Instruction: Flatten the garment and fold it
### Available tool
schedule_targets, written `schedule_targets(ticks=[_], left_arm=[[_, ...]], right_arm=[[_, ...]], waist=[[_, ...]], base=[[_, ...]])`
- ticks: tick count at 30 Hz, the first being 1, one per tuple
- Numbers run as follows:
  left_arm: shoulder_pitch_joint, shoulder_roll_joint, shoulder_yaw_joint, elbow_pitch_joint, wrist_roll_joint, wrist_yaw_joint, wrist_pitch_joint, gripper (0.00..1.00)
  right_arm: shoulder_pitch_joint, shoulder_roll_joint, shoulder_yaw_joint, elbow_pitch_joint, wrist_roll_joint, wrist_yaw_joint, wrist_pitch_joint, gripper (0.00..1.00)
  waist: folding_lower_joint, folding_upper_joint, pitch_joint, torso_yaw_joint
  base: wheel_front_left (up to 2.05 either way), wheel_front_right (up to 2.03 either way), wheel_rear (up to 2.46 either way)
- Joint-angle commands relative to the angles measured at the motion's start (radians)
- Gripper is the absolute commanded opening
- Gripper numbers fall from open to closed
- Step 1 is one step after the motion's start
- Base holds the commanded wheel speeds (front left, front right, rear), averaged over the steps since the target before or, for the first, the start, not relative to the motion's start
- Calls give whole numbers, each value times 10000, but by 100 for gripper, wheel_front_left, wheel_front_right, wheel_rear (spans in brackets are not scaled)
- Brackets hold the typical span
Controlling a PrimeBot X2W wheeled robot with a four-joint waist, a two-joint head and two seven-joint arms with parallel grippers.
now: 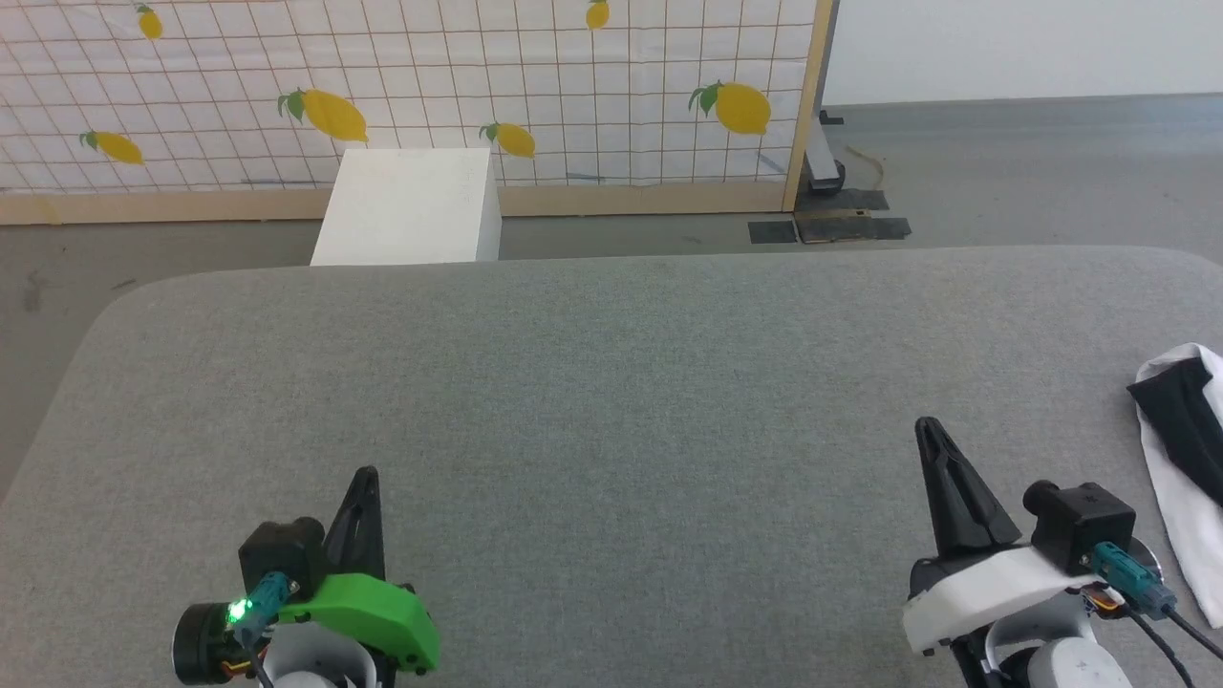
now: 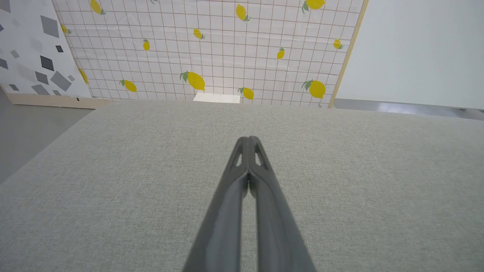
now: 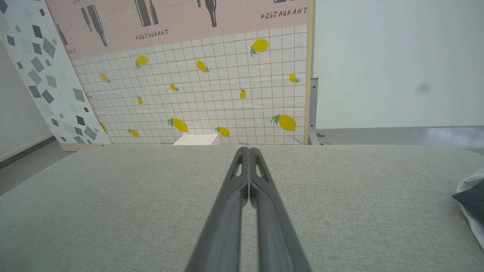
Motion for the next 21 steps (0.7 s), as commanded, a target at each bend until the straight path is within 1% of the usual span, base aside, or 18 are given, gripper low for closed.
schedule_targets(ticks=[1,21], left_arm=[[128,-43,46,-107,200,-48,60,0],[189,-163,224,-597,644,-91,463,0]], right_arm=[[131,4,-22,-100,-144,-5,68,0],[190,4,-113,-451,-531,-7,470,0]], waist=[[0,0,5,2],[0,0,71,22]], base=[[0,0,0],[0,0,0]])
